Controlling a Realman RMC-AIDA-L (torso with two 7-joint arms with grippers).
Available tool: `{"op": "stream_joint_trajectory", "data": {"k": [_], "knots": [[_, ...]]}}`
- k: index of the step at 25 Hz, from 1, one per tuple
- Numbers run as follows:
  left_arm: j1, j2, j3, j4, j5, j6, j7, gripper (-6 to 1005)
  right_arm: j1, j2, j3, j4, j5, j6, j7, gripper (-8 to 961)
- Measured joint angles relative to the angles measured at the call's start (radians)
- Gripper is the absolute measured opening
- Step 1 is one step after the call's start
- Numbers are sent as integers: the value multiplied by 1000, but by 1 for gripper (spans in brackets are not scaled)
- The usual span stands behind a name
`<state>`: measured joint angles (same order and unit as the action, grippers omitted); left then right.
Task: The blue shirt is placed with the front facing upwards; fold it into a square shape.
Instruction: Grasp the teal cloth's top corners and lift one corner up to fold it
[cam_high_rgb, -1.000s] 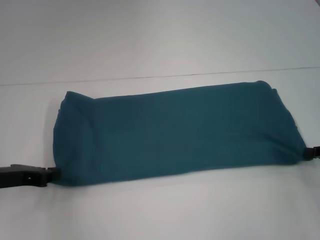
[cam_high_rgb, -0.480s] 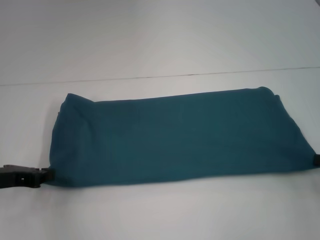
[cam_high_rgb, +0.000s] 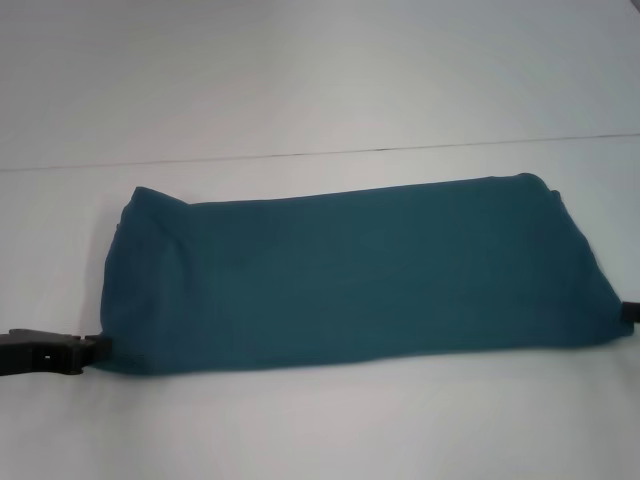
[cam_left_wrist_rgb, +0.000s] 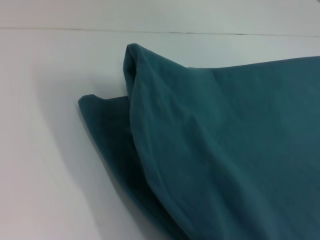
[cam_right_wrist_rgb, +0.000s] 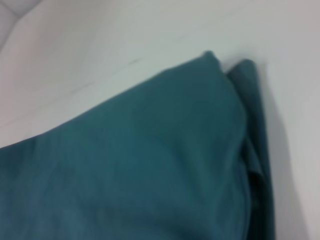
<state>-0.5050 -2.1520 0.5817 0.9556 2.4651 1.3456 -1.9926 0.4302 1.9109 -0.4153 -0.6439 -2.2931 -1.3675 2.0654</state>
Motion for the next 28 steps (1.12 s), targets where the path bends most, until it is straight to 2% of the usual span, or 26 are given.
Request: {"op": "stream_joint_trajectory", "data": {"k": [5,8,18,24,28], "knots": [[-1,0,-2,4,0,4,-26,29,-20,15,6,-80,77,-12,-18,176],[-2,2,-10,7,-2,1,-41,30,-23,16,6,-101,121,-21,-22,181],[1,5,-21,40,-2,-5,-173,399,12,30,0,-99,147,-32,-82,666],[5,10,-24,53,22,46,-325,646,41,30,-3,-97,145,-35,-83,858],[6,13,-25,64,46,94,-387,648,58,29,-4,-99,143,-36,-84,891]]}}
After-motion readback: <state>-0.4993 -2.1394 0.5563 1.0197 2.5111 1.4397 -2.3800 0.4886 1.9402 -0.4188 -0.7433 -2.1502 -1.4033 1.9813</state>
